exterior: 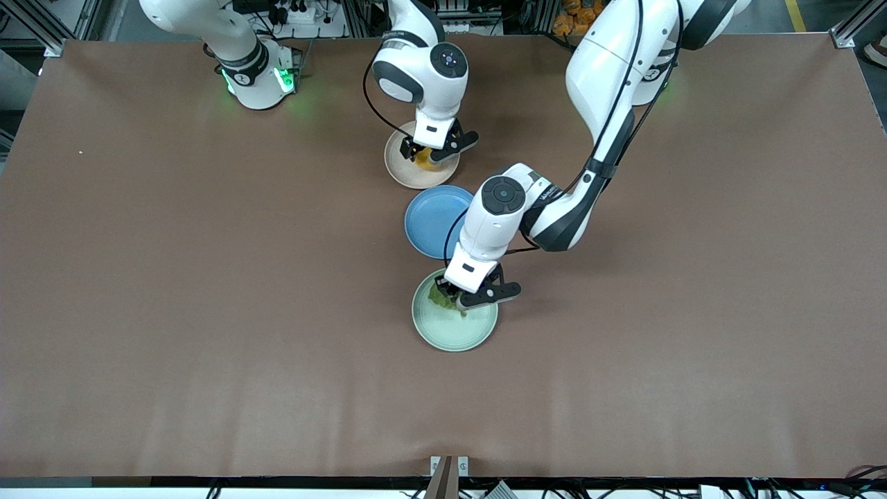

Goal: Place lemon and lettuce in plates
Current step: 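Open the right gripper over the cream plate while the left gripper releases lettuce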

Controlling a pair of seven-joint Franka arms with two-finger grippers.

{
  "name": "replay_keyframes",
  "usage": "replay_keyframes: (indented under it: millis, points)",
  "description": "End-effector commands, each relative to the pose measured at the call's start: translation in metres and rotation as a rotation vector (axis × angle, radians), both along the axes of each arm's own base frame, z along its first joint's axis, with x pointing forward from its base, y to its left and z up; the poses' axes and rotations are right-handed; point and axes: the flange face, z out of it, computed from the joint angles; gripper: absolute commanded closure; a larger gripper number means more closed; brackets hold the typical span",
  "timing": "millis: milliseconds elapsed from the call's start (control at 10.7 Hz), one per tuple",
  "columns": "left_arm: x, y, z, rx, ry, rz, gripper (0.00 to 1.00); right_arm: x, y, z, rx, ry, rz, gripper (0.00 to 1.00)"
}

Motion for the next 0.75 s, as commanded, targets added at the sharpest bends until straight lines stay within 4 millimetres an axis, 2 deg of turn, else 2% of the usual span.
replay_keyframes:
  millis: [0,93,280,466,653]
  points:
    - [0.011,0.001,0.012,-0.010,-0.026,0.031,0.00,0.006,0.000,0.017,0.011,-0.022,-0.051,0.00]
    - [0.016,0.009,0.020,-0.009,-0.031,0.039,0.00,0.013,-0.004,0.020,0.014,-0.026,-0.066,0.00]
    - [0.032,0.045,0.020,0.068,0.043,0.083,0.00,0.026,-0.017,0.052,-0.006,-0.038,-0.102,0.00]
    - [0.052,0.093,0.024,0.148,0.122,0.087,0.00,0.046,-0.033,0.086,0.004,-0.070,-0.140,0.00]
    - [0.070,0.135,0.038,0.173,0.152,0.104,0.00,0.068,-0.055,0.114,-0.001,-0.094,-0.197,0.00]
